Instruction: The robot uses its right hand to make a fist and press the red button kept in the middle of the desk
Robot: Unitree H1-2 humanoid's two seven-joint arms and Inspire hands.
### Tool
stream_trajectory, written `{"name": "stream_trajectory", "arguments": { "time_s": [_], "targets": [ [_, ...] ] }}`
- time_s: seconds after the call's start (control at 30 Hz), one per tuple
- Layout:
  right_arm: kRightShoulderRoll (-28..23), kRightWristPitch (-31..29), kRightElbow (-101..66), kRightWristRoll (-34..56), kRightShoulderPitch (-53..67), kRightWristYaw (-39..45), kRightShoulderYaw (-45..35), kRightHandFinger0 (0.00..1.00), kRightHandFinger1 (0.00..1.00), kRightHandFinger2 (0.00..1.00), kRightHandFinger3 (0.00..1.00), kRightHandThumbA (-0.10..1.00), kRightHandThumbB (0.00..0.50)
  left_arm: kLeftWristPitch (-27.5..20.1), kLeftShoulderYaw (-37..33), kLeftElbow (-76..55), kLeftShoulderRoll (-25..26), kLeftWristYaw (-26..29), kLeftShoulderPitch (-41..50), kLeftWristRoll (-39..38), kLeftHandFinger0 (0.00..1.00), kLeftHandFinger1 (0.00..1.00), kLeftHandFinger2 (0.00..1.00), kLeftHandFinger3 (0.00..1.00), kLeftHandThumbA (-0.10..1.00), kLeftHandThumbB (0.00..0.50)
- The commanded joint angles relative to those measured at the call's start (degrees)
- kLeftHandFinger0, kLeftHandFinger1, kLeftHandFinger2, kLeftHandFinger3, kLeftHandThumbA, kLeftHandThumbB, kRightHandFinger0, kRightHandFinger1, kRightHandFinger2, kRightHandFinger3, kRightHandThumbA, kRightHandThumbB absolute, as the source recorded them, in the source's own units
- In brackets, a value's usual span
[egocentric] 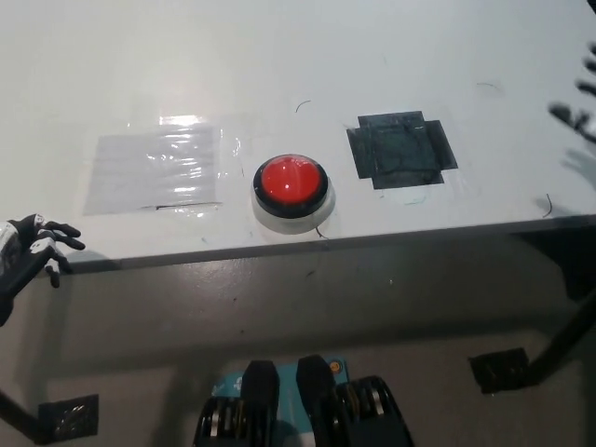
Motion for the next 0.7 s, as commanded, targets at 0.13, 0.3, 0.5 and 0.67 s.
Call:
{"name": "stream_trajectory", "arguments": {
  "time_s": [0.13, 0.3, 0.5, 0.67],
  "targets": [
    [5.1, -7.8, 11.0, -4.7, -15.3, -0.5, 5.4, 0.35, 0.21, 0.15, 0.18, 1.00, 0.500, 0.4, 0.1, -1.8, 0.9, -1.0, -1.3, -0.5, 0.24, 0.32, 0.45, 0.58, 0.51, 0.000],
    [8.8, -10.4, 17.0, -6.2, -20.3, -0.9, 7.2, 0.16, 0.00, 0.00, 0.00, 1.00, 0.500, 1.1, -0.1, -2.3, 1.1, -1.1, -1.4, 0.0, 0.27, 0.34, 0.46, 0.59, 0.52, 0.000],
    [13.1, -9.3, 22.2, -7.6, -25.6, -2.8, 7.9, 0.00, 0.00, 0.00, 0.00, 1.00, 0.500, 0.8, -0.2, -1.8, 0.7, -1.1, -2.0, -0.1, 0.22, 0.31, 0.44, 0.57, 0.51, 0.000],
    [14.9, -10.7, 23.8, -8.9, -27.3, -2.0, 9.1, 0.00, 0.00, 0.00, 0.00, 1.00, 0.500, 0.0, -0.5, -1.3, 0.9, -1.6, -2.2, 0.0, 0.23, 0.32, 0.45, 0.60, 0.51, 0.000]
  ]
}}
